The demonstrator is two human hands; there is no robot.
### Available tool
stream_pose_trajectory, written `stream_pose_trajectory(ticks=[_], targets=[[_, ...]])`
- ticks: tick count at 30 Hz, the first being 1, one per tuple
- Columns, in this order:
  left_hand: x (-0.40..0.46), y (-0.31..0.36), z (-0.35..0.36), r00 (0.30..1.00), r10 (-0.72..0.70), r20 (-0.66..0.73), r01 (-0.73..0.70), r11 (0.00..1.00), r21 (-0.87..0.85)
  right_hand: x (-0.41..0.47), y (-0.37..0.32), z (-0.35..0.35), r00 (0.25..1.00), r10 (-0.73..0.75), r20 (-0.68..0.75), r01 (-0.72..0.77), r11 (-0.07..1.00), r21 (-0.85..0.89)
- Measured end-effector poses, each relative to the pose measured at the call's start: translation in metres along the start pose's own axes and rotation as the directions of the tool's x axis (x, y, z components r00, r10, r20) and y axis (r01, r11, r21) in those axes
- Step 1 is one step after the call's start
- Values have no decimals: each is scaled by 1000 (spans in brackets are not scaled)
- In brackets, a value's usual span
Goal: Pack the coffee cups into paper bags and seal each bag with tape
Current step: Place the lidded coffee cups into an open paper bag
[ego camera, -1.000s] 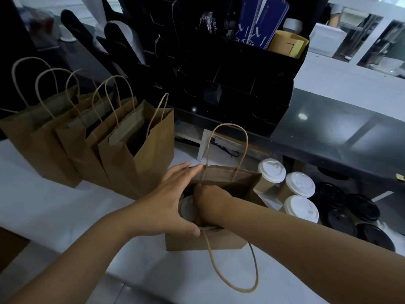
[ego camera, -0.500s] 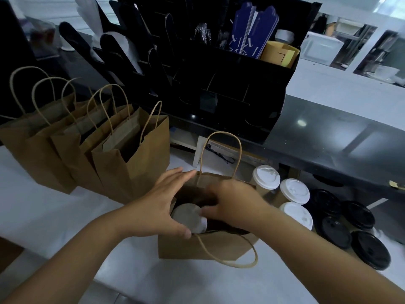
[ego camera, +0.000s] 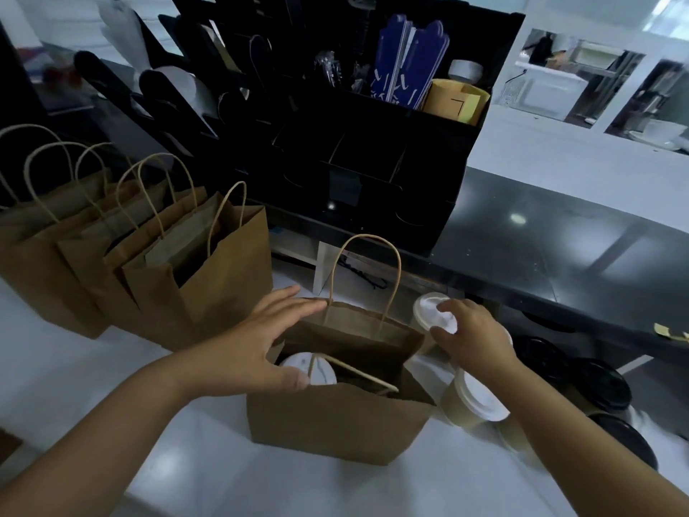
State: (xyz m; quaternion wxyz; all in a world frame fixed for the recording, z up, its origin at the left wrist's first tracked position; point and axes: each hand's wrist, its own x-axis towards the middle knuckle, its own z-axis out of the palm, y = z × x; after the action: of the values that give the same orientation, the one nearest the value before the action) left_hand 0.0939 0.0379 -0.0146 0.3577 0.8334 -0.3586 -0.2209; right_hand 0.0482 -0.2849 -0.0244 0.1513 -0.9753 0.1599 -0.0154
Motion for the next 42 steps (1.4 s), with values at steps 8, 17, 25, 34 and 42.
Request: stream_pose_trajectory(ticks=[8,17,25,34,42], targets=[[9,13,6,961,-56,-272,-7,974,-227,37,12,8,984,25,178,25,962,-272],[12,29,7,903,68,-424,-22,993,114,51,14,15,976,1,220,59,962,-266],[13,35,4,979,-30,-203,81,966,247,36,7,9,977,-67,203,81,995,-60],[17,35,-8,999,-38,12,32,940,340,0,-17,-59,996,-84,26,82,994,75],[19,29,-8,994,-81,77,54,952,303,-49,-59,-143,987,-126,-97,140,977,158]])
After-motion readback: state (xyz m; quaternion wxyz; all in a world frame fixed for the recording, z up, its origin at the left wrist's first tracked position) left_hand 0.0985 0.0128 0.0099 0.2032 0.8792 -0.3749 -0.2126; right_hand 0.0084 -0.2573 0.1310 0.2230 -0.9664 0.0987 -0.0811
